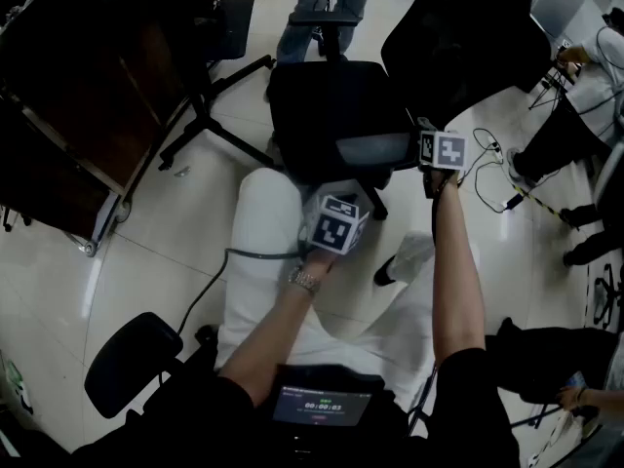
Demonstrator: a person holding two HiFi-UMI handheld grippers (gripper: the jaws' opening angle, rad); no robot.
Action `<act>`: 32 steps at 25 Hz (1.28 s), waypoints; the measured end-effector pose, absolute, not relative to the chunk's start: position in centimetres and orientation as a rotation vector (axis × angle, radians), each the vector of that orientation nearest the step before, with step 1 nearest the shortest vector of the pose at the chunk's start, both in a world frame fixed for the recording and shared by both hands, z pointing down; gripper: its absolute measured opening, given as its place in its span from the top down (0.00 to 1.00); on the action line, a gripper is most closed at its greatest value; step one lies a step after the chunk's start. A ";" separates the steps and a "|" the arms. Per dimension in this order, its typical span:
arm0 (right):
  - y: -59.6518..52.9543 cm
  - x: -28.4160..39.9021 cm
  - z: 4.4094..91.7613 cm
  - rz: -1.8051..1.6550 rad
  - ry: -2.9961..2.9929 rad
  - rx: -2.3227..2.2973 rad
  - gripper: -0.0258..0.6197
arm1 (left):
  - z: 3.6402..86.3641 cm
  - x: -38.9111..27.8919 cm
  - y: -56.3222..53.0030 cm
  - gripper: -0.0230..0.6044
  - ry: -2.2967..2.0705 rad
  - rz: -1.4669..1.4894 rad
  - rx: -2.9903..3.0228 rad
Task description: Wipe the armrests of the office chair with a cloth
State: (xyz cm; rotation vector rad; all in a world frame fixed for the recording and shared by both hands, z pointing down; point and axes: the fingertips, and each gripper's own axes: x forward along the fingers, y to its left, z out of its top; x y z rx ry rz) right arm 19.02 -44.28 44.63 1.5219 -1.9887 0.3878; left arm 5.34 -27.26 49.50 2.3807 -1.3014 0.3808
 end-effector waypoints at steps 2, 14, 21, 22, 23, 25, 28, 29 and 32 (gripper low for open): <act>-43.5 17.6 45.7 0.386 -2.000 1.508 0.89 | 50.1 5.3 -26.9 0.96 -1.286 0.380 2.371; -34.9 -0.9 46.0 0.105 -2.239 0.982 0.88 | 51.4 4.9 -27.1 0.96 -1.269 0.372 2.329; -32.9 -2.5 42.0 0.174 -2.445 0.877 0.89 | 50.8 4.8 -26.9 0.96 -1.280 0.381 2.348; -34.1 -0.7 41.1 0.185 -2.445 0.943 0.89 | 50.9 4.6 -27.0 0.96 -1.285 0.380 2.342; -35.4 1.5 40.4 0.188 -2.422 1.021 0.89 | 50.8 4.6 -27.1 0.96 -1.284 0.368 2.339; -38.0 6.7 40.0 0.199 -2.326 1.186 0.89 | 50.4 4.3 -27.2 0.96 -1.283 0.346 2.335; -40.5 13.9 41.5 0.287 -2.147 1.380 0.89 | 49.9 4.0 -27.2 0.96 -1.285 0.323 2.327; -40.9 15.5 42.5 0.319 -2.095 1.418 0.89 | 50.0 3.9 -27.3 0.96 -1.286 0.314 2.321; -40.9 16.7 45.4 0.365 -2.031 1.434 0.89 | 49.9 3.8 -27.3 0.96 -1.286 0.300 2.311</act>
